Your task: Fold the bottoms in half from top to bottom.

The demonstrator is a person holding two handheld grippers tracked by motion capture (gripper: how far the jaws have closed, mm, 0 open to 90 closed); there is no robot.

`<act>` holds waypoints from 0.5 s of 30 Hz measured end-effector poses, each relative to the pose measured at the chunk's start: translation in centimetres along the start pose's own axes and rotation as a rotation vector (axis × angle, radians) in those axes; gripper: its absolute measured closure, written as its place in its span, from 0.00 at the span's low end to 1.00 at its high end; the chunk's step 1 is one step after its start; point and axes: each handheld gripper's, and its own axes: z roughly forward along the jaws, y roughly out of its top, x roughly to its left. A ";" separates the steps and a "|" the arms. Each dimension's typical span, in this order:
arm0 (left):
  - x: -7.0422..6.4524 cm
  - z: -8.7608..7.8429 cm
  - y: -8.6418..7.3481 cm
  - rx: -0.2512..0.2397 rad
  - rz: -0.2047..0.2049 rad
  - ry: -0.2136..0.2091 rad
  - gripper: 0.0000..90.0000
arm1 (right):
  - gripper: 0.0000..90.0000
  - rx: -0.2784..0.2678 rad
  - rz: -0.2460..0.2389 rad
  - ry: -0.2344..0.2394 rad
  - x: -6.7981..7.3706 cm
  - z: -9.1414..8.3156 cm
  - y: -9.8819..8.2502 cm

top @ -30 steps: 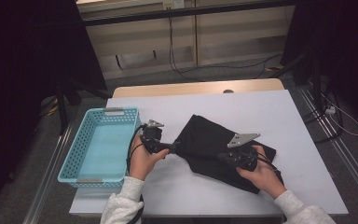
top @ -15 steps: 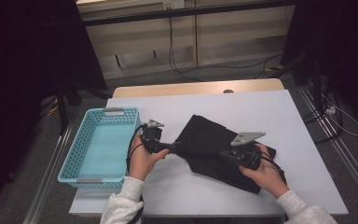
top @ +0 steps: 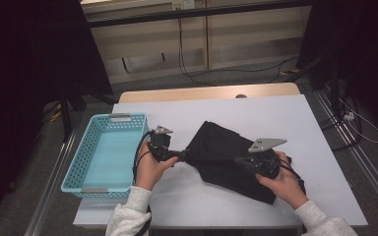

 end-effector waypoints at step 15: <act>-0.1 0.2 -0.1 0.006 -0.001 0.007 0.15 | 0.99 -0.003 -0.010 0.011 0.3 -0.7 -0.2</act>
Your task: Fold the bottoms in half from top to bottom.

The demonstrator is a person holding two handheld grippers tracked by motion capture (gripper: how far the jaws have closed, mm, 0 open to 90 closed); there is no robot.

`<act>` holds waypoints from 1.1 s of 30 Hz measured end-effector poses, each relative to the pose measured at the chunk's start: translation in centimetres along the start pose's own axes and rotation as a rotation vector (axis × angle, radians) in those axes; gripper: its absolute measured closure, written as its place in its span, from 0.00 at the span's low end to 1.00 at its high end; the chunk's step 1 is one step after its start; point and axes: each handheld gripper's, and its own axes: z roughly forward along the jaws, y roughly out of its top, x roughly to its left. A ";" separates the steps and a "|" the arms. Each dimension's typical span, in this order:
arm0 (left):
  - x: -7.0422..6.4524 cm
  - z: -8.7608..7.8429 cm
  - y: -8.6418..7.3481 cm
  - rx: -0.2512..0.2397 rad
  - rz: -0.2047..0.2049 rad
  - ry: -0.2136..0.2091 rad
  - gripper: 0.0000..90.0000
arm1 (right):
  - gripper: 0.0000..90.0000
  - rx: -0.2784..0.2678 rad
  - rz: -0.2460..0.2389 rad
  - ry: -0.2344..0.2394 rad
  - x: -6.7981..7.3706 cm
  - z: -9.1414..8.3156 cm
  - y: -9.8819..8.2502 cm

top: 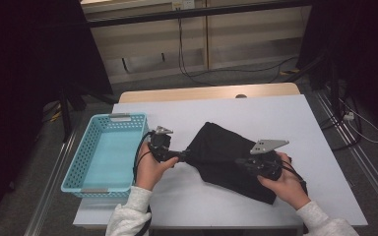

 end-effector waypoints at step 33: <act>-0.4 0.6 0.6 0.020 0.010 -0.003 0.15 | 0.99 -0.005 0.020 -0.018 -0.2 -2.0 -1.1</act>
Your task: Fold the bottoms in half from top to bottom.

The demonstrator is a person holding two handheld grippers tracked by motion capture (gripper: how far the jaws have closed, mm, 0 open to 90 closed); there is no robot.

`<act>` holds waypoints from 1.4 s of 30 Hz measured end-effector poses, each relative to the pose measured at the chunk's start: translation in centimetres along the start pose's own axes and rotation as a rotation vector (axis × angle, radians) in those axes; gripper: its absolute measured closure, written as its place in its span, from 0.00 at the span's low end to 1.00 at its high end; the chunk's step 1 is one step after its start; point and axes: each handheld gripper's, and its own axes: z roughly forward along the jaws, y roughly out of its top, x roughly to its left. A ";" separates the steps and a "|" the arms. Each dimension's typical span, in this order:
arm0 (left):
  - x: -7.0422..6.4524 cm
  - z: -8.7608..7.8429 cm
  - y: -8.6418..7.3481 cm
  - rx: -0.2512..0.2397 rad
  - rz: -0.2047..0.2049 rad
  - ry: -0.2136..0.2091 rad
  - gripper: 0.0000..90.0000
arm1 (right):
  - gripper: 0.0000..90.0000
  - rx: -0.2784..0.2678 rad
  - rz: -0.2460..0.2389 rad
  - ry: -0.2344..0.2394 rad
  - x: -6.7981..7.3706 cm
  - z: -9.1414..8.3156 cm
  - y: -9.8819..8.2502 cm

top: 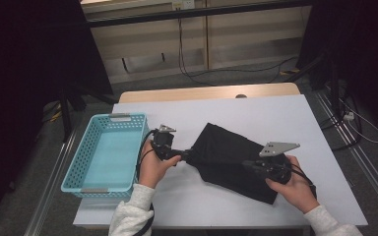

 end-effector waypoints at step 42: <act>0.2 0.3 0.1 0.016 -0.009 -0.003 0.15 | 0.99 0.030 0.004 0.016 -0.3 -0.7 -0.8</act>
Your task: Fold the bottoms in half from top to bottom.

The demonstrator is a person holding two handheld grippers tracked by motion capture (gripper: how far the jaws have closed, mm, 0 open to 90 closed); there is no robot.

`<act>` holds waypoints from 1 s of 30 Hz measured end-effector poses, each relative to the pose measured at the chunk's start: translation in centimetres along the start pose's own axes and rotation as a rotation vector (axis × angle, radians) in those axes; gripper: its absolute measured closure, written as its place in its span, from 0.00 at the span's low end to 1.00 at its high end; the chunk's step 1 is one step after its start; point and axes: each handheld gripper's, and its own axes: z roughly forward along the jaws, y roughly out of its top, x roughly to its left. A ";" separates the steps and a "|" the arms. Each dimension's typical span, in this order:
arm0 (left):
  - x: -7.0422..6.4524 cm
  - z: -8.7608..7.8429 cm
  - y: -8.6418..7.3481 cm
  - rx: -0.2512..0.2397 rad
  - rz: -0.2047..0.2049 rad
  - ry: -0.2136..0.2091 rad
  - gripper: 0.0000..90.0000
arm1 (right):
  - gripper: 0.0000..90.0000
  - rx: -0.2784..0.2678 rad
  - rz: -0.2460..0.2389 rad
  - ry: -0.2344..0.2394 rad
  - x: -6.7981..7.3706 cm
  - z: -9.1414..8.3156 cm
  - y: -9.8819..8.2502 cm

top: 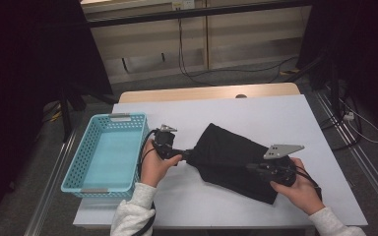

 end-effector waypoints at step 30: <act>-0.1 0.1 0.0 0.007 0.010 0.003 0.12 | 0.99 -0.010 -0.003 -0.013 0.0 -0.9 -0.1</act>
